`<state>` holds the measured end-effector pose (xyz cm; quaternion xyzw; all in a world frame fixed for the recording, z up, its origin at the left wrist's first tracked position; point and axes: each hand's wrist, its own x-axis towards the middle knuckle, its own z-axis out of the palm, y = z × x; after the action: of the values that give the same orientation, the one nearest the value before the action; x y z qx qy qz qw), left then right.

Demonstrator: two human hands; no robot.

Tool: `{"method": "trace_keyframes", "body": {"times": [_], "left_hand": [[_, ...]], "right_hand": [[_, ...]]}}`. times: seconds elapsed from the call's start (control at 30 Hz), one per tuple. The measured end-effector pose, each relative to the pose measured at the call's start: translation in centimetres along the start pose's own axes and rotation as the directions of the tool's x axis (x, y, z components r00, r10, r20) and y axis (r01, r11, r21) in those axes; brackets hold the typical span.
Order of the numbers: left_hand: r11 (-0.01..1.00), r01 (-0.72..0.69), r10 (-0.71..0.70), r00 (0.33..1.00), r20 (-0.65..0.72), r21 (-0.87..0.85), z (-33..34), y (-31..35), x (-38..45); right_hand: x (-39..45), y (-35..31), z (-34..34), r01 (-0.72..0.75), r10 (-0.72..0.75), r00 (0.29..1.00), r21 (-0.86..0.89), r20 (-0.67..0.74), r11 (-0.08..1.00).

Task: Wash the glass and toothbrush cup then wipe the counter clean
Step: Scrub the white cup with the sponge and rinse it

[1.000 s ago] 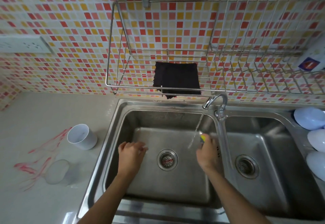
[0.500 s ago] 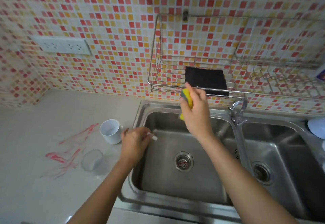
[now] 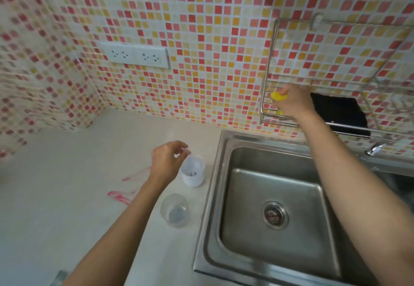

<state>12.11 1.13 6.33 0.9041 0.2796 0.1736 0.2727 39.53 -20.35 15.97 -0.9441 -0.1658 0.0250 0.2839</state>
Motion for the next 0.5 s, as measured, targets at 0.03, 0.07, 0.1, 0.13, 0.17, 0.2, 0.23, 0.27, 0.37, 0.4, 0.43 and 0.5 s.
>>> {"method": "trace_keyframes", "body": {"times": [0.03,0.07,0.1,0.13,0.17,0.2,0.23,0.27,0.37,0.4,0.43,0.5], "left_hand": [[1.0,0.001,-0.001,1.0,0.017,0.01,0.1,-0.7,0.3],[1.0,0.001,-0.002,0.999,0.039,0.02,0.4,-1.4,0.7],[1.0,0.001,-0.003,0.998,0.062,0.031,0.6,-2.0,0.9],[0.999,0.001,-0.004,0.996,0.086,0.034,0.9,-2.5,1.2],[1.0,0.003,-0.006,0.994,0.108,0.03,1.2,-3.1,1.4],[1.0,0.006,-0.009,0.992,0.122,0.019,1.5,-3.5,1.5],[1.0,0.012,-0.013,0.991,0.132,0.007,1.7,-3.9,1.6],[1.0,0.014,-0.013,0.991,0.135,-0.007,2.0,-4.2,1.5],[0.999,0.005,0.002,0.987,0.158,-0.043,2.6,-5.1,1.7],[0.999,-0.003,0.01,0.986,0.168,-0.041,2.7,-5.4,1.8],[0.999,-0.013,0.019,0.985,0.173,-0.037,2.9,-5.6,2.0],[0.999,-0.028,0.034,0.983,0.18,-0.039,3.1,-6.1,2.3]], "right_hand": [[0.2,0.2,0.2,-0.008,0.009,1.0,-0.019,0.015,1.0],[0.3,0.4,0.2,-0.018,0.019,1.0,-0.032,0.015,0.999],[0.2,0.4,0.2,-0.026,0.026,1.0,-0.039,0.004,0.999],[-0.2,0.3,0.2,-0.033,0.032,0.999,-0.044,-0.023,0.999],[-0.7,-0.1,0.2,-0.033,0.028,0.997,-0.06,-0.073,0.998],[-1.5,-0.7,0.3,-0.022,0.006,0.989,-0.103,-0.151,0.994],[-2.4,-1.3,0.6,-0.004,-0.034,0.969,-0.155,-0.244,0.988],[-3.5,-1.8,1.1,0.023,-0.087,0.94,-0.193,-0.329,0.981],[-6.8,-2.8,4.0,0.158,-0.234,0.843,-0.193,-0.484,0.968],[-7.9,-3.0,5.1,0.216,-0.265,0.803,-0.153,-0.534,0.964],[-9.0,-3.1,6.2,0.287,-0.285,0.76,-0.093,-0.584,0.954],[-11.6,-3.3,8.5,0.439,-0.304,0.705,0.059,-0.641,0.896]]}}
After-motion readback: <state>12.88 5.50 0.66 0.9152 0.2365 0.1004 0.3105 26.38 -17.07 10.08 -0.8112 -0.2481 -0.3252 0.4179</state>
